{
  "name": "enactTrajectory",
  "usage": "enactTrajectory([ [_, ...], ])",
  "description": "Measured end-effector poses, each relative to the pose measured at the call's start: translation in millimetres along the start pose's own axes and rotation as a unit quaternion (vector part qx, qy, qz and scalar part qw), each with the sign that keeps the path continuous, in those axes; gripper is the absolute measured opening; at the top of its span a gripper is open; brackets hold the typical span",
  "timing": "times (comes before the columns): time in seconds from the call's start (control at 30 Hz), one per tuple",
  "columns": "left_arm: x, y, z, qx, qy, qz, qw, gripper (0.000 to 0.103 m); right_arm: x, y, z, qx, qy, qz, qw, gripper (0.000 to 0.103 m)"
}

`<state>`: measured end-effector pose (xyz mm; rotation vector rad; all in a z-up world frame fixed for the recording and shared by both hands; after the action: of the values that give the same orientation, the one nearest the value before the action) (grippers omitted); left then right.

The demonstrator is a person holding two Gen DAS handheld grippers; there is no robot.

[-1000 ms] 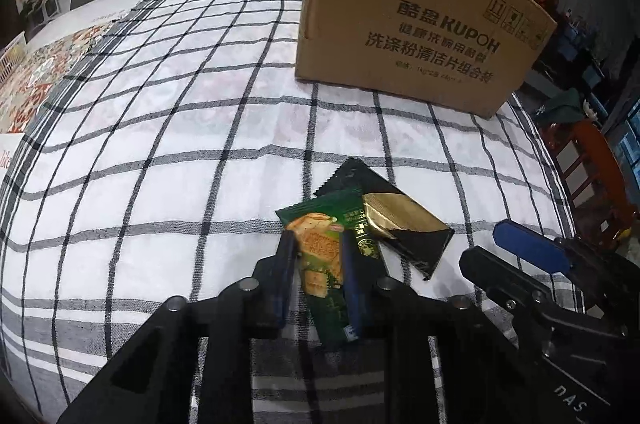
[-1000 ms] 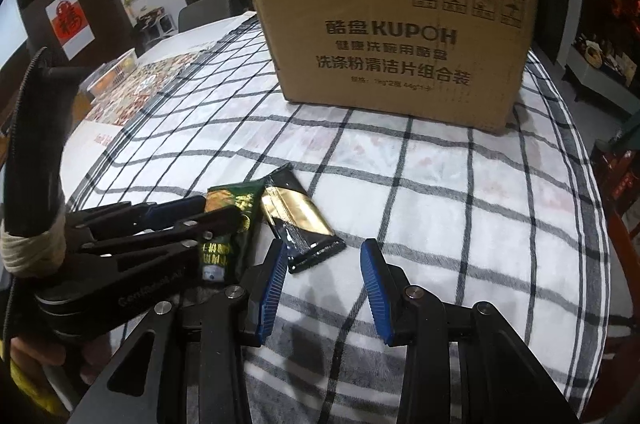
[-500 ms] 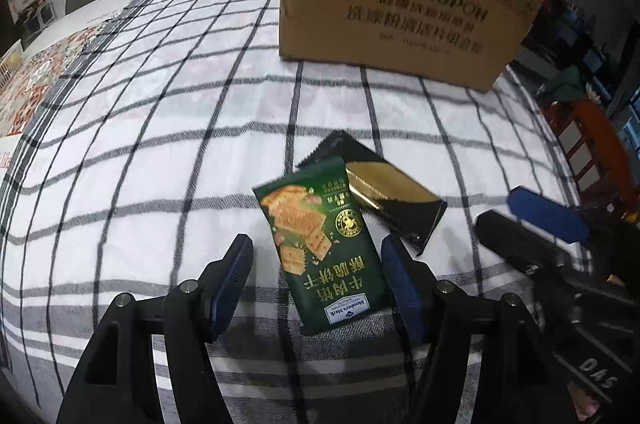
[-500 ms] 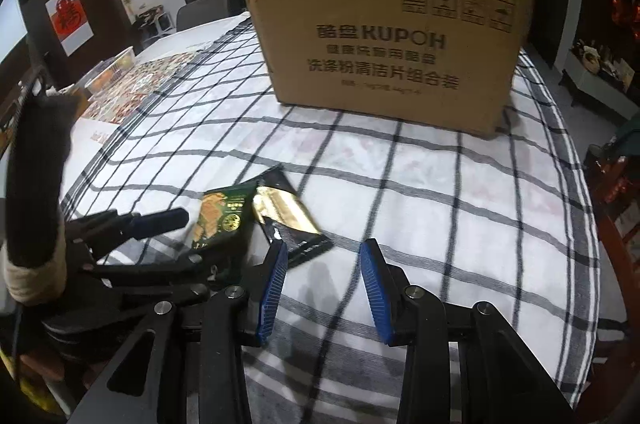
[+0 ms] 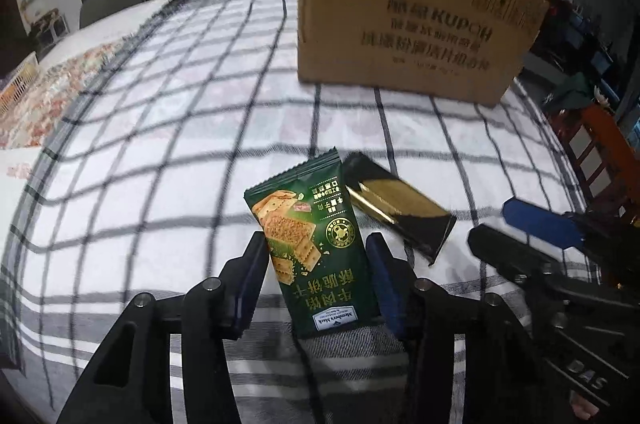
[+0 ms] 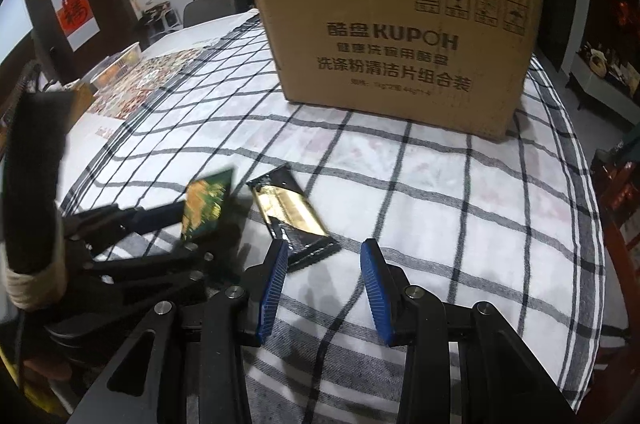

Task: Organize snacks
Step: 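Grasp the green cracker pack with the left tool while the right tool grasps the black-and-gold bar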

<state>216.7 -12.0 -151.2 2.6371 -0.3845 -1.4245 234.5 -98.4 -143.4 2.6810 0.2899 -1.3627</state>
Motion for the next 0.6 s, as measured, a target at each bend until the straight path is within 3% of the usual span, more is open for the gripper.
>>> enactTrajectory([
  [0.27,-23,-9,-8,-0.002,0.03,0.015,0.9994,0.049,10,-17,-7,-0.036,-0.008,-0.014,0.999,0.039],
  [0.6,-14,-23,-2,-0.019,0.018,0.018,0.9995,0.048,43,-38,-16,-0.099,-0.036,-0.012,0.994,0.039],
])
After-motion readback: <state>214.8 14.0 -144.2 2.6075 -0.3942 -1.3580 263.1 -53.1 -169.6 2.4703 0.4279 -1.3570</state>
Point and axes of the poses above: each gripper's, at about its wrist camera, not at the fingertips, and x roughly the way its jaws point, y to its right, z to its underside, the point moved 9 cm from there along x, roughly the way its jaws point, and after that the axes turned 12 degrees about z, right-handed, at the moved point
